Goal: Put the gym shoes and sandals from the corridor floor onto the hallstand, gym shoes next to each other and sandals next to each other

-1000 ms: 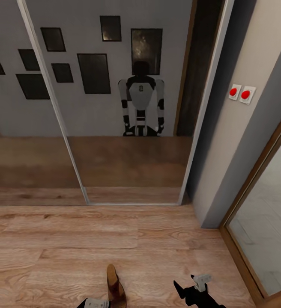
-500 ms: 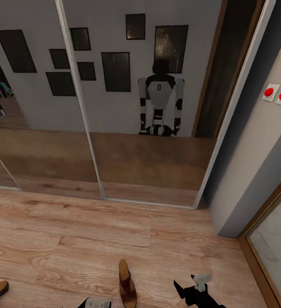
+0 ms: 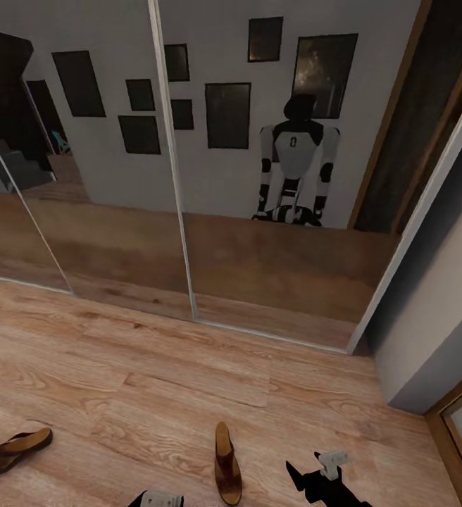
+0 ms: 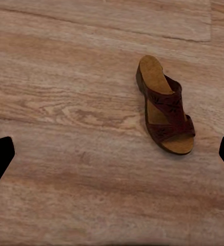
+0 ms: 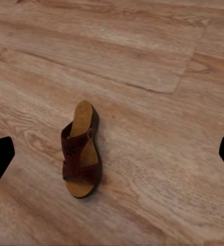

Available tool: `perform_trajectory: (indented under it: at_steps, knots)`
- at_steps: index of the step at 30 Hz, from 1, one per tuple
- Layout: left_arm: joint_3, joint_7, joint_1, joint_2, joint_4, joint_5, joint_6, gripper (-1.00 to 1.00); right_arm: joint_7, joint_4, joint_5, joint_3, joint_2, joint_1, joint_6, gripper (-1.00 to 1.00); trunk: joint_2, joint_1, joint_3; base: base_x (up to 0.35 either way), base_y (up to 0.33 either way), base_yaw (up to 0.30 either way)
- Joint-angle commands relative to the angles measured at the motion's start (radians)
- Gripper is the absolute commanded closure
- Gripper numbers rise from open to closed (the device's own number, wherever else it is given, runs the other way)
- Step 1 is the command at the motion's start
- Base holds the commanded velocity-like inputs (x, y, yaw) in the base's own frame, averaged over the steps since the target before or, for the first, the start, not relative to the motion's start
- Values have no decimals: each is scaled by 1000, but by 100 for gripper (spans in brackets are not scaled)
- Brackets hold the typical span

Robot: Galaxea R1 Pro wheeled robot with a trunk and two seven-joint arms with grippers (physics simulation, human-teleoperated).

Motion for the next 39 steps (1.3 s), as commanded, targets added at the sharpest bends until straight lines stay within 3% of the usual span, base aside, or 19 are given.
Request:
perform_trajectory:
  at_steps: [1,30,39]
  knots:
    - [0,0,0,0,0,0,0,-100,0,0,0,0,0,0,0,-100,0,0,-1,0,0,276]
    - [-1,-4,0,-1,0,1,1,-100,0,0,-1,0,0,0,0,-100,0,0,-17,0,2,276]
    - [-1,-4,0,-1,0,1,1,-100,0,0,0,0,0,0,0,-100,0,0,-22,0,194,276]
